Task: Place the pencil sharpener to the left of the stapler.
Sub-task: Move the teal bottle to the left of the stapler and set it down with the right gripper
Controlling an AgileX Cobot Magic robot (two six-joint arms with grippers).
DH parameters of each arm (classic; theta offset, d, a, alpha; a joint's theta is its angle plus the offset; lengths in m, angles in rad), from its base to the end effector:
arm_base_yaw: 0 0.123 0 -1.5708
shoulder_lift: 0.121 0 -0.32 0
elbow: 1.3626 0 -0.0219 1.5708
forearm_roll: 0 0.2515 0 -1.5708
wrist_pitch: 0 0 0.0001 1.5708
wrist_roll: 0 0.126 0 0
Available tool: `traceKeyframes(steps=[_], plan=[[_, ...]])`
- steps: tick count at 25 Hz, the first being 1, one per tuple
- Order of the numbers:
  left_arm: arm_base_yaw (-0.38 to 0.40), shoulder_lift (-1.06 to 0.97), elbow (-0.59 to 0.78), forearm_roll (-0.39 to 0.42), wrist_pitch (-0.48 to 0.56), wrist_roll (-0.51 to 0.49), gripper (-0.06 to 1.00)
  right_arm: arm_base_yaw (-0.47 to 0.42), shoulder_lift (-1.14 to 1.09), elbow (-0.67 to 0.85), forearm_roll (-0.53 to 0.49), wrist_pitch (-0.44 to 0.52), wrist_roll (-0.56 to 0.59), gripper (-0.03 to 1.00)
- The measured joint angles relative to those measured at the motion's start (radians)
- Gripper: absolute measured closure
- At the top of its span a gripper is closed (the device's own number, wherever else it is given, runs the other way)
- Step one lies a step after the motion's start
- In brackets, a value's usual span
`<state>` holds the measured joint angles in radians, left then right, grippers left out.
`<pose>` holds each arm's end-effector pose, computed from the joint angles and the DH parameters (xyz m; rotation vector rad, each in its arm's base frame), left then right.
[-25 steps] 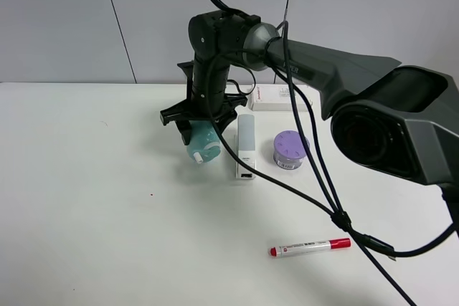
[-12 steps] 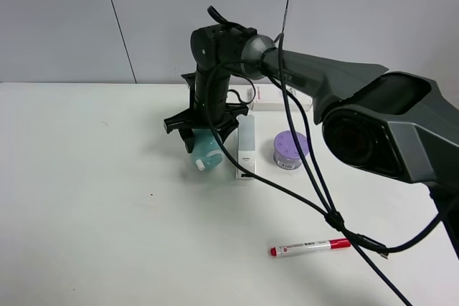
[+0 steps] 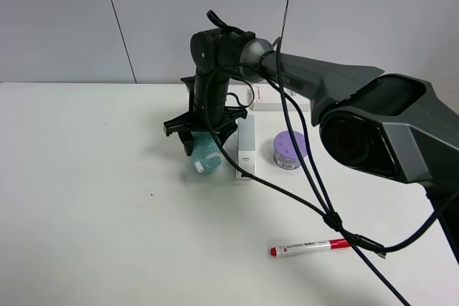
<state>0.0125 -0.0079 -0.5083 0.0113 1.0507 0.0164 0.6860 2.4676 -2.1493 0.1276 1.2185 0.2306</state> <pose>-0.0098 0.0011 0.2653 0.0034 2.0182 0.0318 0.4064 0.3521 0.1306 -0.6393 3.0098 0.2517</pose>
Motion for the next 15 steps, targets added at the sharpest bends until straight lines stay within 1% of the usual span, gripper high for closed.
traceKeyframes(steps=[7,9,13,15], plan=[[0.000,0.000,0.000,0.000,0.000,0.000,-0.05,0.000,0.000,0.000,0.001,0.000,-0.019,0.32],[0.000,0.000,0.000,0.000,0.000,0.000,-0.05,0.000,0.000,0.000,0.001,0.000,-0.019,0.30],[0.000,0.000,0.000,0.000,0.000,0.000,-0.05,0.000,0.000,0.000,0.007,0.001,-0.035,0.21],[0.000,0.000,0.000,0.000,0.000,0.000,-0.05,0.000,0.000,0.000,0.007,0.001,-0.036,0.19]])
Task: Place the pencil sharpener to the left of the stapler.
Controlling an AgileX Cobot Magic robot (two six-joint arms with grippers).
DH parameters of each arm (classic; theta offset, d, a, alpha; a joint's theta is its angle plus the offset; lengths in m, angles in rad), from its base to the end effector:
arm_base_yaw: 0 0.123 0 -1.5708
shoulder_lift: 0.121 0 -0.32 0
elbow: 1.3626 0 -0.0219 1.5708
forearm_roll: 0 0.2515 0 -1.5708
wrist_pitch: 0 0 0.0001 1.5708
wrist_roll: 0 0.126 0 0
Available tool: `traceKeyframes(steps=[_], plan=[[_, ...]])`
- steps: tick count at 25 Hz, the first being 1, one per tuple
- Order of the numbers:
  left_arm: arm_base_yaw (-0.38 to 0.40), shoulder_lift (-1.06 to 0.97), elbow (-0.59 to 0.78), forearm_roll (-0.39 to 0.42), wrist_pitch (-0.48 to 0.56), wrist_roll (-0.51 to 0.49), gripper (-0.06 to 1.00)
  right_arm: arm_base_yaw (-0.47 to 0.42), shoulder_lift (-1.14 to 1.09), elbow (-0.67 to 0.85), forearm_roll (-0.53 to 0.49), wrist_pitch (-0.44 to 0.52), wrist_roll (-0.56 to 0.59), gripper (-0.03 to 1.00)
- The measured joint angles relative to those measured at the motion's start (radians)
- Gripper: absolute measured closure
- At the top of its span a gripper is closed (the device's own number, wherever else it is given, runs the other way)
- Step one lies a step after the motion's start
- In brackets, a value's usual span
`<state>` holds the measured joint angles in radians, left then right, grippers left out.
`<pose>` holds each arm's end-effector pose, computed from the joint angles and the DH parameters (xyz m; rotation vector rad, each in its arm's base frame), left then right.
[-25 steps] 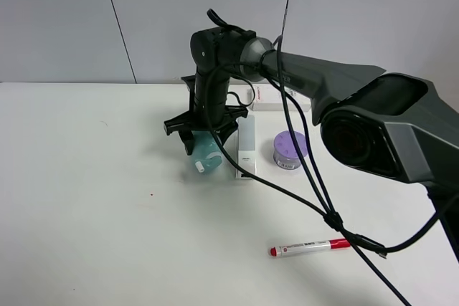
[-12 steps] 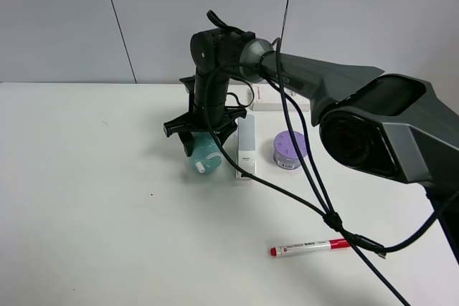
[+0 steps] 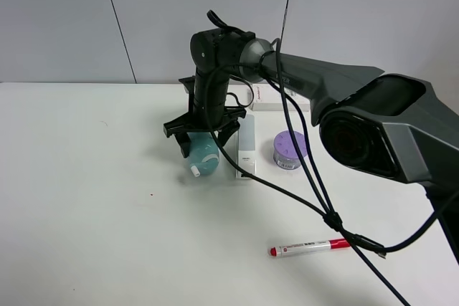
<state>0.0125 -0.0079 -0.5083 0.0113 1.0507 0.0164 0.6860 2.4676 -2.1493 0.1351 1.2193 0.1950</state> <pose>-0.0098 0.0011 0.2653 0.0034 2.0182 0.0318 0.4058 0.3528 0.1307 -0.6897 2.9989 0.2597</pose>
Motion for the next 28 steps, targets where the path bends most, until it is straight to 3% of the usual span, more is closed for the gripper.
traceKeyframes(steps=[5,8,18,28], plan=[[0.000,0.000,0.000,0.000,0.000,0.000,-0.05,0.000,0.001,-0.015,0.026,0.000,-0.012,0.03],[0.000,0.000,0.000,0.000,0.000,0.000,-0.05,0.000,0.001,-0.050,0.026,0.000,-0.034,-0.01],[0.000,0.000,0.000,0.000,0.000,0.000,-0.05,0.000,-0.007,-0.239,0.097,0.003,-0.080,-0.02],[0.000,0.000,0.000,0.000,0.000,0.000,-0.05,-0.024,-0.120,-0.289,0.021,0.006,-0.071,-0.02]])
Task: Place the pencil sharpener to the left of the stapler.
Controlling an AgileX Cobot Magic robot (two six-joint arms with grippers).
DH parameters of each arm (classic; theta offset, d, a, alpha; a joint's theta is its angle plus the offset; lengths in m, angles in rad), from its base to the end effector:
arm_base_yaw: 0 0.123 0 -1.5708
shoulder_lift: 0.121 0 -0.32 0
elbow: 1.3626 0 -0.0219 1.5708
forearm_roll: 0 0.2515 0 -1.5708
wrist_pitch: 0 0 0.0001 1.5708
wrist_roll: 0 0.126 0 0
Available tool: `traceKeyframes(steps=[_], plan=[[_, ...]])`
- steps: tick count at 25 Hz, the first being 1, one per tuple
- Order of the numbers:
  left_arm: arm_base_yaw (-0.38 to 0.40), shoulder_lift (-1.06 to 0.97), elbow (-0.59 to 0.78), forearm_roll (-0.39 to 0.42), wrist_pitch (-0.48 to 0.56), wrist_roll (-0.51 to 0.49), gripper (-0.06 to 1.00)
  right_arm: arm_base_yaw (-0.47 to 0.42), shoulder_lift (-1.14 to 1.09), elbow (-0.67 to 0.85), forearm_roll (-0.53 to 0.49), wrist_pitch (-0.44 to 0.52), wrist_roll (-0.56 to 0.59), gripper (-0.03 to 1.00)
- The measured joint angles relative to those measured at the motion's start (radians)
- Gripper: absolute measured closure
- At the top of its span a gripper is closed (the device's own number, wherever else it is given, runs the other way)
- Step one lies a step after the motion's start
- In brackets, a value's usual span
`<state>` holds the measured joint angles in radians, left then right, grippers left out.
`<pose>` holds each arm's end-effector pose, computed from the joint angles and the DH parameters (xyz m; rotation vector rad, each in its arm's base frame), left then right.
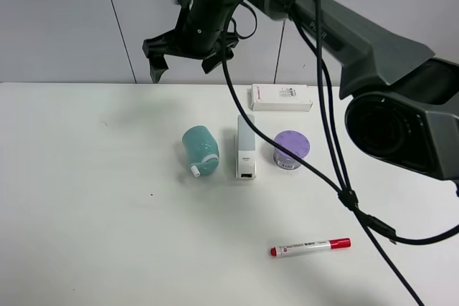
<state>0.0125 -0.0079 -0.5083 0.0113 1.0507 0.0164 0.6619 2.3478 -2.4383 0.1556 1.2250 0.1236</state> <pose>-0.0098 0.0011 0.2653 0.0034 2.0182 0.0318 0.4278 0.3566 0.2807 -0.6950 2.5878 0.4738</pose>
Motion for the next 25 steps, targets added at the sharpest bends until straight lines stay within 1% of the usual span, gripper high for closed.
traceKeyframes(steps=[4,7,11,15,17,19,21,23,24,25], plan=[[0.000,0.000,0.000,0.000,0.001,0.000,-0.05,-0.035,-0.067,0.000,-0.009,0.001,-0.062,-0.02],[0.000,0.000,0.000,0.000,0.001,0.000,-0.05,-0.082,-0.113,0.000,-0.029,0.001,-0.099,-0.02],[0.000,0.000,0.000,0.000,0.001,0.000,-0.05,-0.170,-0.155,0.000,-0.051,0.001,-0.124,-0.02],[0.000,0.000,0.000,0.000,0.001,0.000,-0.05,-0.251,-0.191,0.003,-0.063,0.001,-0.124,-0.02],[0.000,0.000,0.000,0.000,0.001,0.000,-0.05,-0.265,-0.203,0.016,-0.069,0.001,-0.124,-0.02],[0.000,0.000,0.000,0.000,0.001,0.000,-0.05,-0.297,-0.244,0.072,-0.089,-0.002,-0.124,-0.02],[0.000,0.000,0.000,0.000,0.001,0.000,-0.05,-0.328,-0.300,0.164,-0.122,-0.002,-0.124,-0.02],[0.000,0.000,0.000,0.000,0.001,0.000,-0.05,-0.362,-0.377,0.291,-0.156,-0.001,-0.124,-0.02],[0.000,0.000,0.000,0.000,0.001,0.000,-0.05,-0.393,-0.459,0.412,-0.165,-0.001,-0.124,-0.02],[0.000,0.000,0.000,0.000,0.001,0.000,-0.05,-0.411,-0.508,0.477,-0.166,-0.001,-0.124,-0.02]])
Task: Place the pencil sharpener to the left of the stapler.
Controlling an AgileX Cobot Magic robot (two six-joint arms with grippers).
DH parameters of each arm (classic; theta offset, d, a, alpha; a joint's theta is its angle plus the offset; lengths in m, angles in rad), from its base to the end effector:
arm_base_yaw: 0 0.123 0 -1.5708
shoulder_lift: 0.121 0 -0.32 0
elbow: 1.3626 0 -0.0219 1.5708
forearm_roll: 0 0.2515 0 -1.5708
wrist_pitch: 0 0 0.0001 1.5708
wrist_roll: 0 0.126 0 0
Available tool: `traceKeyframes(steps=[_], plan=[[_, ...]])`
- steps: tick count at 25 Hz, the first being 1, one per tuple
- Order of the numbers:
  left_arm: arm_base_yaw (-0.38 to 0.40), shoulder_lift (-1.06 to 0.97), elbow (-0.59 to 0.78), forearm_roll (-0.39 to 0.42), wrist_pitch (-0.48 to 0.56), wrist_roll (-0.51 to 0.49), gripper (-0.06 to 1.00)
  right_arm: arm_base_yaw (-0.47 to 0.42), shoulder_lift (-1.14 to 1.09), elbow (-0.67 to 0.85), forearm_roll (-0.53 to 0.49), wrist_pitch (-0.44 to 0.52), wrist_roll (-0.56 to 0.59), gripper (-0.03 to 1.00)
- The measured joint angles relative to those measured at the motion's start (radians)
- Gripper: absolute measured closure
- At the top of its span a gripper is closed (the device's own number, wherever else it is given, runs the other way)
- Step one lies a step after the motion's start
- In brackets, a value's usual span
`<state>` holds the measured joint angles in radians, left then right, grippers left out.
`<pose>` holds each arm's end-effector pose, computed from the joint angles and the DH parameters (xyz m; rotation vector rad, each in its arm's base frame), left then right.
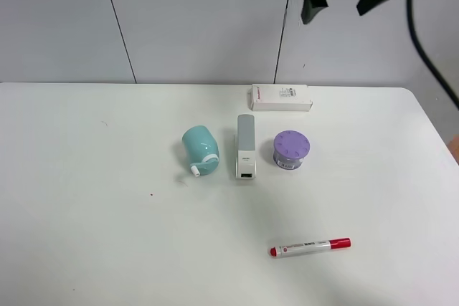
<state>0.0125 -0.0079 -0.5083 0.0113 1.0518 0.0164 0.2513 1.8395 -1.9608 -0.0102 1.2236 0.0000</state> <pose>-0.0098 0.0011 0.2652 0.0034 2.0193 0.0318 0.4163 0.1056 0.3854 -0.3253 2.5674 0.0789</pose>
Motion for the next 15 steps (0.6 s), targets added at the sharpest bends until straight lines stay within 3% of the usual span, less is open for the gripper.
traceKeyframes(steps=[7,15], plan=[[0.000,0.000,0.000,0.000,0.000,0.000,-0.05,-0.099,-0.323,0.348,-0.059,0.001,0.005,-0.02],[0.000,0.000,0.000,0.000,0.000,0.000,-0.05,-0.299,-0.730,0.689,-0.155,0.002,0.000,-0.02]])
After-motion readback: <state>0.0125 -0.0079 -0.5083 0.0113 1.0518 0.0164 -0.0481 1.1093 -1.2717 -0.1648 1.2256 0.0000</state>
